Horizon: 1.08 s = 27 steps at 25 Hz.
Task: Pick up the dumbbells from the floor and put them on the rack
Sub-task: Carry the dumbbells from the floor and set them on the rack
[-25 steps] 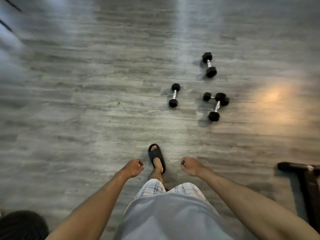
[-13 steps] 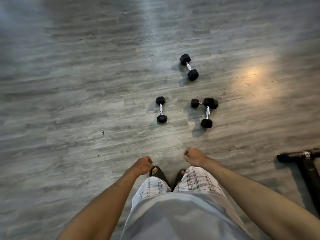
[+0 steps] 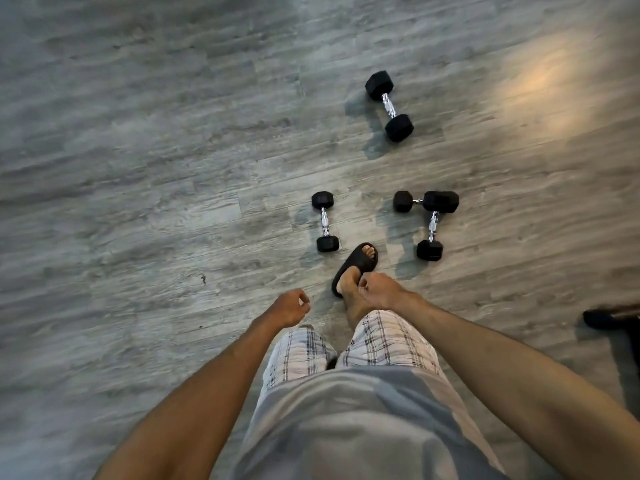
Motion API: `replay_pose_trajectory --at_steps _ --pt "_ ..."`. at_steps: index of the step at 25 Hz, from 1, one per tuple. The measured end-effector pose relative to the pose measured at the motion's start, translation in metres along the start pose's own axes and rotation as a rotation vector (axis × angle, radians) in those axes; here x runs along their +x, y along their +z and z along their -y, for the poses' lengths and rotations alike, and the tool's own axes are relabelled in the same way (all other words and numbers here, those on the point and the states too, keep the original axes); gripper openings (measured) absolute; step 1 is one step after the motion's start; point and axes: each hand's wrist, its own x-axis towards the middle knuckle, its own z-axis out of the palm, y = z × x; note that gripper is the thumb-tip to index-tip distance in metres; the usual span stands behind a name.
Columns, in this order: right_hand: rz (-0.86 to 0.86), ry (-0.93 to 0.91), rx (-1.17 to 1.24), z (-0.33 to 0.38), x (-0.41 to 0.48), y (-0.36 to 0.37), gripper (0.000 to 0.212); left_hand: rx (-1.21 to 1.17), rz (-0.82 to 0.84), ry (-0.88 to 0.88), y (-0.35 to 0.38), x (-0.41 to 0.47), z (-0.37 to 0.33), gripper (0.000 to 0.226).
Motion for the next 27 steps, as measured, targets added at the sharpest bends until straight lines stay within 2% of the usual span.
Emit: replay_pose_trajectory --at_steps 6,10,12,17,21,25,27 --pt "-0.002 0.013 0.072 0.019 0.079 -0.060 0.022 -0.102 -0.016 -0.058 -0.063 0.082 -0.065 0.021" --pt "0.054 0.082 0.124 0.021 0.142 -0.072 0.022 -0.203 0.017 -0.111 -0.091 0.157 -0.093 0.017" --pt "0.052 0.122 0.154 0.019 0.175 -0.071 0.024 -0.244 0.064 -0.137 -0.100 0.204 -0.096 0.023" --pt "-0.002 0.279 0.334 0.003 0.306 -0.028 0.027 -0.298 0.081 -0.188 -0.098 0.365 -0.079 0.015" --pt "0.004 0.306 0.354 -0.020 0.409 0.012 0.028 -0.368 0.041 -0.243 -0.071 0.482 -0.050 0.018" --pt "-0.036 0.334 0.375 -0.056 0.502 0.069 0.031 -0.431 0.026 -0.319 -0.023 0.576 -0.009 0.009" --pt "-0.083 0.341 0.373 -0.071 0.538 0.093 0.032 -0.474 -0.011 -0.343 -0.001 0.616 0.012 0.014"
